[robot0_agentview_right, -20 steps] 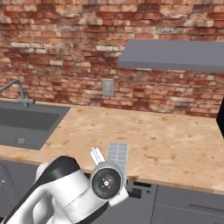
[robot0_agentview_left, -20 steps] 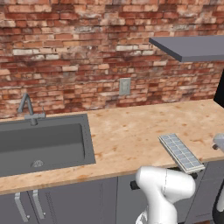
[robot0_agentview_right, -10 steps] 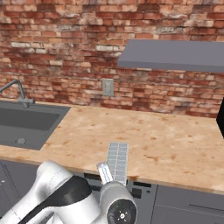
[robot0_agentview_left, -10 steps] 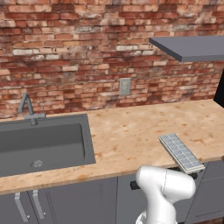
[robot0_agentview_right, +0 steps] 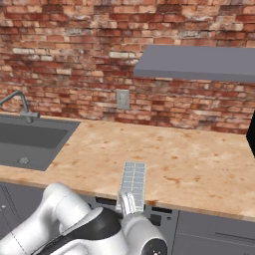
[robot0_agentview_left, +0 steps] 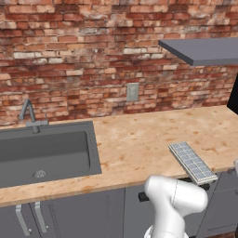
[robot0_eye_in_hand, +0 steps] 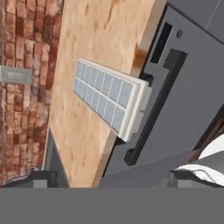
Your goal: The ice cube tray has been filled with water. Take the tray and place it in the freezer to make ice. Close the freezer door after placing the tray.
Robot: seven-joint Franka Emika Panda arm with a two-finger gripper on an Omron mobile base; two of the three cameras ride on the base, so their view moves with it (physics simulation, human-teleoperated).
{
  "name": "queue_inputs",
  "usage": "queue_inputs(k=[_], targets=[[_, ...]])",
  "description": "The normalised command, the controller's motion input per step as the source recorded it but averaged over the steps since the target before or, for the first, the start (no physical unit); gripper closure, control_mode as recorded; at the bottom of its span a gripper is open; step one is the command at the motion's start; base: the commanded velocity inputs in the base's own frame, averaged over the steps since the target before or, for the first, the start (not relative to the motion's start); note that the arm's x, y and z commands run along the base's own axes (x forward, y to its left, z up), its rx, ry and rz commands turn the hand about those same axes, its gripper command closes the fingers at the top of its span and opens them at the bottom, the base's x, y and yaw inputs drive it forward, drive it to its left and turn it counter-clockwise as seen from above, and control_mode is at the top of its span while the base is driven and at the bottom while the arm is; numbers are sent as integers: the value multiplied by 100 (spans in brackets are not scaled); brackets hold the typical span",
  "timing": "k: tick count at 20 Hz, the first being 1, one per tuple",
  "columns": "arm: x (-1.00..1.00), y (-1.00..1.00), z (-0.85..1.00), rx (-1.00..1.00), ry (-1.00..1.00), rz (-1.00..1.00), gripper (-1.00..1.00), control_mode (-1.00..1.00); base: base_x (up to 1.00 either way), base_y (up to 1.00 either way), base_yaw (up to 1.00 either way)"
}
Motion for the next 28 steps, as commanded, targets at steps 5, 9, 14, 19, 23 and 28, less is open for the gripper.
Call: queue_inputs(k=[5,9,14,19,23,28], targets=[[26,0,-24,19,0,0,-100,-100,0,0,0],[31,0,-23,20,1,0,-100,-100,0,0,0],[18,-4,-17,18,2,0,-100,-100,0,0,0],[5,-13,-16,13,0,0,-100,-100,0,0,0],[12,-21,-14,10,0,0,-100,-100,0,0,0],[30,-5,-10,3,0,0,-100,-100,0,0,0]])
